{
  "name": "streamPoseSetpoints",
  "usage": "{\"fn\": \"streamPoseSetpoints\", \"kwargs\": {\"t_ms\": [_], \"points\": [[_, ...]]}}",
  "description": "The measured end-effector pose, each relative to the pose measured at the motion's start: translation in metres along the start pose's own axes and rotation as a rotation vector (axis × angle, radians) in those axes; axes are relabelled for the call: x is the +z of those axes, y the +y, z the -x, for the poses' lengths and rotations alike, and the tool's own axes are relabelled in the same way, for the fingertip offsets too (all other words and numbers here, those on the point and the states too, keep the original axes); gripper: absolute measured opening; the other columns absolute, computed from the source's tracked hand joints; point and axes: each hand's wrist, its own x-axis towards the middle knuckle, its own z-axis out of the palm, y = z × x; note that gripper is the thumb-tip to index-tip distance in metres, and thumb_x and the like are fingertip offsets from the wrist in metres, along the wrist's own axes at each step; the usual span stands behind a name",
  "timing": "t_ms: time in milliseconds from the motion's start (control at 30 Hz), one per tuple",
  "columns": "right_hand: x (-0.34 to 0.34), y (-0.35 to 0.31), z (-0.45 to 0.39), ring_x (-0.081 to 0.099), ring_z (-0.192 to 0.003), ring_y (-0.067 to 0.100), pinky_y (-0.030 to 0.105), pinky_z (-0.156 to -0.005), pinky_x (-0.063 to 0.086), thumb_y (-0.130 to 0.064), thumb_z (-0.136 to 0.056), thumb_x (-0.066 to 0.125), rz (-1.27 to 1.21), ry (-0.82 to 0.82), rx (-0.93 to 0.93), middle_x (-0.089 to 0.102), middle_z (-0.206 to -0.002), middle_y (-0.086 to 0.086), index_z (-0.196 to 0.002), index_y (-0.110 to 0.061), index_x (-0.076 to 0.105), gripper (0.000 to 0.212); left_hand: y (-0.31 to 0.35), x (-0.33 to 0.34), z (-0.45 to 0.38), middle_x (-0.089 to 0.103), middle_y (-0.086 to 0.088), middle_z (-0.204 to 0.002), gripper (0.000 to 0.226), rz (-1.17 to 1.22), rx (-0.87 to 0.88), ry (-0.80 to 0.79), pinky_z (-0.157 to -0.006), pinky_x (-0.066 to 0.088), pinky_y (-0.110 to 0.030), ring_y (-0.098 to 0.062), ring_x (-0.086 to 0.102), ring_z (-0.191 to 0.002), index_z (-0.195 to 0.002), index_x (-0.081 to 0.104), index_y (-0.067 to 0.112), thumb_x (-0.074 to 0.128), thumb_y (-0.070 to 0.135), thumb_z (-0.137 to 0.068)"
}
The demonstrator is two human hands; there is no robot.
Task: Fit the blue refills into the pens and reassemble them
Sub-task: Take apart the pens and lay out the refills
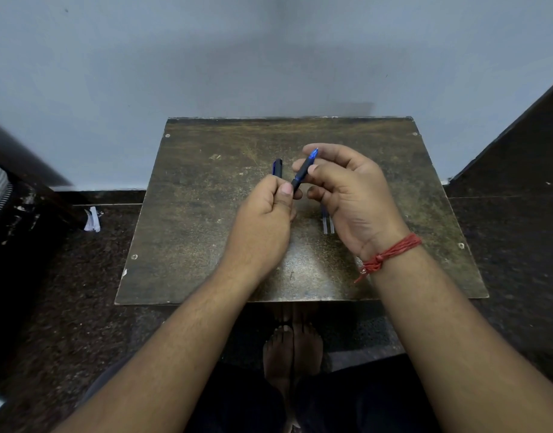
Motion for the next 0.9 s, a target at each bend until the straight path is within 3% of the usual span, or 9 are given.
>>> {"fn": "streamPoseSetpoints", "kwargs": {"t_ms": [100, 200, 300, 433, 600, 767, 900], "points": [[0.0017, -0.0002, 0.0004, 0.069, -0.084, 0.024, 0.034, -0.070, 0.050, 0.001, -0.091, 0.062, -0.017, 0.018, 0.001, 0.075, -0.098, 0.014, -0.111, -0.001, 0.063, 0.020, 0.0003, -0.0001, 0.0003, 0.050, 0.017, -0.056, 0.028, -0.002, 0.004, 0.002, -0.052, 0.032, -0.026, 0.001, 0.039, -0.048, -0.094, 0.061, 0.016, 0.041, 0.033, -0.105], [0.0032, 0.0025, 0.0007, 0.064, -0.080, 0.024, 0.030, -0.063, 0.048, -0.010, -0.090, 0.071, 0.070, 0.035, -0.028, 0.069, -0.086, 0.008, -0.095, -0.009, 0.065, 0.009, 0.0004, 0.0000, 0.0007, 0.049, 0.015, -0.057, 0.029, 0.004, 0.011, -0.002, -0.053, 0.031, -0.027, 0.001, 0.039, -0.047, -0.095, 0.060, 0.013, 0.041, 0.032, -0.105], [0.0030, 0.0038, 0.0005, 0.062, -0.079, 0.028, 0.030, -0.062, 0.048, -0.007, -0.090, 0.069, 0.096, 0.030, -0.024, 0.067, -0.081, 0.008, -0.090, -0.009, 0.065, 0.005, 0.0001, -0.0001, 0.0004, 0.049, 0.016, -0.056, 0.029, 0.008, 0.006, -0.011, -0.050, 0.031, -0.024, 0.001, 0.038, -0.047, -0.096, 0.059, 0.012, 0.041, 0.031, -0.106], [0.0014, 0.0002, 0.0016, 0.067, -0.073, 0.019, 0.029, -0.064, 0.055, 0.006, -0.091, 0.057, -0.006, -0.011, -0.006, 0.071, -0.082, 0.010, -0.097, -0.002, 0.069, 0.015, -0.0003, 0.0005, 0.0001, 0.049, 0.017, -0.055, 0.027, -0.010, 0.019, -0.018, -0.046, 0.031, -0.016, 0.002, 0.039, -0.046, -0.094, 0.059, 0.015, 0.041, 0.030, -0.106], [0.0017, -0.0012, 0.0017, 0.070, -0.082, 0.021, 0.032, -0.070, 0.057, 0.006, -0.092, 0.057, -0.036, -0.015, -0.005, 0.076, -0.089, 0.011, -0.110, -0.003, 0.065, 0.021, -0.0021, 0.0013, 0.0005, 0.050, 0.018, -0.055, 0.027, -0.008, 0.013, -0.025, -0.049, 0.031, -0.019, 0.002, 0.040, -0.047, -0.094, 0.060, 0.016, 0.041, 0.033, -0.105], [0.0013, 0.0039, 0.0010, 0.065, -0.071, 0.015, 0.030, -0.067, 0.055, -0.010, -0.087, 0.074, 0.100, 0.042, -0.051, 0.065, -0.076, 0.000, -0.089, -0.011, 0.063, 0.011, -0.0024, 0.0015, -0.0005, 0.049, 0.017, -0.056, 0.031, 0.005, 0.028, -0.024, -0.052, 0.030, -0.026, 0.001, 0.039, -0.048, -0.094, 0.060, 0.016, 0.040, 0.038, -0.100], [-0.0013, 0.0045, -0.0004, 0.064, -0.082, 0.026, 0.043, -0.081, 0.054, -0.002, -0.088, 0.070, 0.061, 0.013, -0.036, 0.069, -0.080, 0.004, -0.092, -0.009, 0.068, 0.008, -0.0036, 0.0010, -0.0011, 0.049, 0.016, -0.056, 0.033, 0.022, 0.014, -0.027, -0.050, 0.030, -0.026, 0.000, 0.038, -0.046, -0.095, 0.060, 0.016, 0.040, 0.042, -0.097]]}}
